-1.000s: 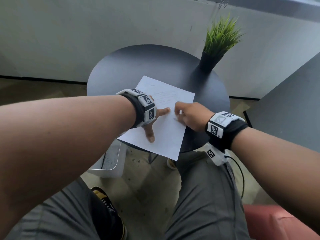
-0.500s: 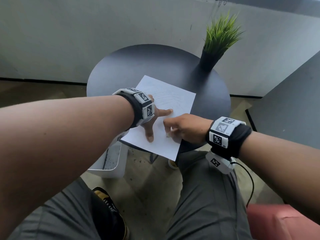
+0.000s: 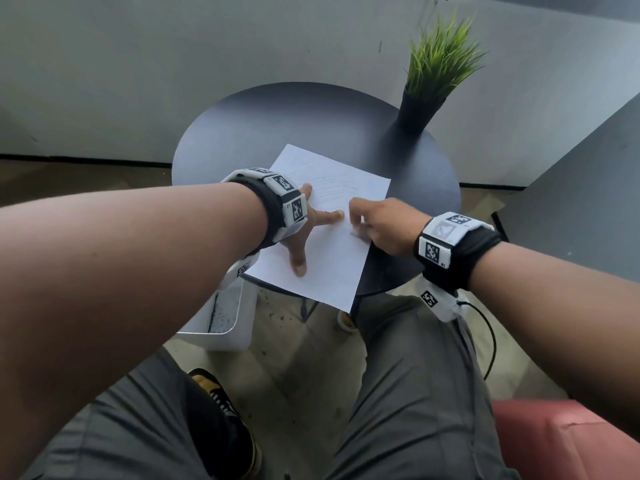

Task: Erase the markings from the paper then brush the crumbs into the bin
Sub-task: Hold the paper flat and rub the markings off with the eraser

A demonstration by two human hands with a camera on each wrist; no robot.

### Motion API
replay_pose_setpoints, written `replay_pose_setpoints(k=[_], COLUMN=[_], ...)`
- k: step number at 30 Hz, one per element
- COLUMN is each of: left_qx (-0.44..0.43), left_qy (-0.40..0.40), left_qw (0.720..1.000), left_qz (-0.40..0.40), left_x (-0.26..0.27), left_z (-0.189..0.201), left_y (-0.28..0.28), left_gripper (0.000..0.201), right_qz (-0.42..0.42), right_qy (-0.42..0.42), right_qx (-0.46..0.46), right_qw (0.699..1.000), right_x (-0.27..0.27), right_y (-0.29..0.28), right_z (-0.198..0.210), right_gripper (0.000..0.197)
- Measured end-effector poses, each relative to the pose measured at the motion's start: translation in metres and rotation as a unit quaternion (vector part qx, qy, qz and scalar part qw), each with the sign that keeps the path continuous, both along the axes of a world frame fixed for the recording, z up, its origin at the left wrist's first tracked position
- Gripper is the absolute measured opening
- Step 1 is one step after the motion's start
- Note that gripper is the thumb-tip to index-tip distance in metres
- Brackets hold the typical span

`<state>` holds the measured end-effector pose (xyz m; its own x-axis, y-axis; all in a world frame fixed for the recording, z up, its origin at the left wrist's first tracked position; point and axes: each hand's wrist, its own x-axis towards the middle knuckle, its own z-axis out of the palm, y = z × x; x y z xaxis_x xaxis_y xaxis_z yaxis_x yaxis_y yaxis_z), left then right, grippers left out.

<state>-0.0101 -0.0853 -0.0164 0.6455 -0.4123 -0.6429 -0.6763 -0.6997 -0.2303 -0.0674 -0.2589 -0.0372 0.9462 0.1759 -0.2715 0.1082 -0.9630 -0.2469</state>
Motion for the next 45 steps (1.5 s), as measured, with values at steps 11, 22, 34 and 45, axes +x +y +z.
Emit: replay_pose_setpoints(k=[11, 22, 34, 45], left_qx=[-0.007, -0.014, -0.027, -0.086], left_qy=[0.008, 0.007, -0.024, -0.026], left_qw=[1.000, 1.000, 0.999, 0.996], left_qz=[-0.003, 0.002, 0.033, -0.026], left_x=[0.000, 0.004, 0.006, -0.004], left_z=[-0.002, -0.005, -0.010, -0.023], left_y=[0.000, 0.001, 0.019, 0.023], left_gripper=[0.130, 0.132, 0.123, 0.123], right_qz=[0.029, 0.084, -0.133, -0.047], right_qy=[0.001, 0.041, 0.004, 0.035], right_qx=[-0.031, 0.009, -0.001, -0.006], right_qw=[0.999, 0.996, 0.991, 0.998], right_x=[-0.006, -0.015, 0.018, -0.006], right_y=[0.027, 0.046, -0.001, 0.023], right_z=[-0.004, -0.004, -0.012, -0.004], right_gripper=[0.016, 0.013, 0.011, 0.012])
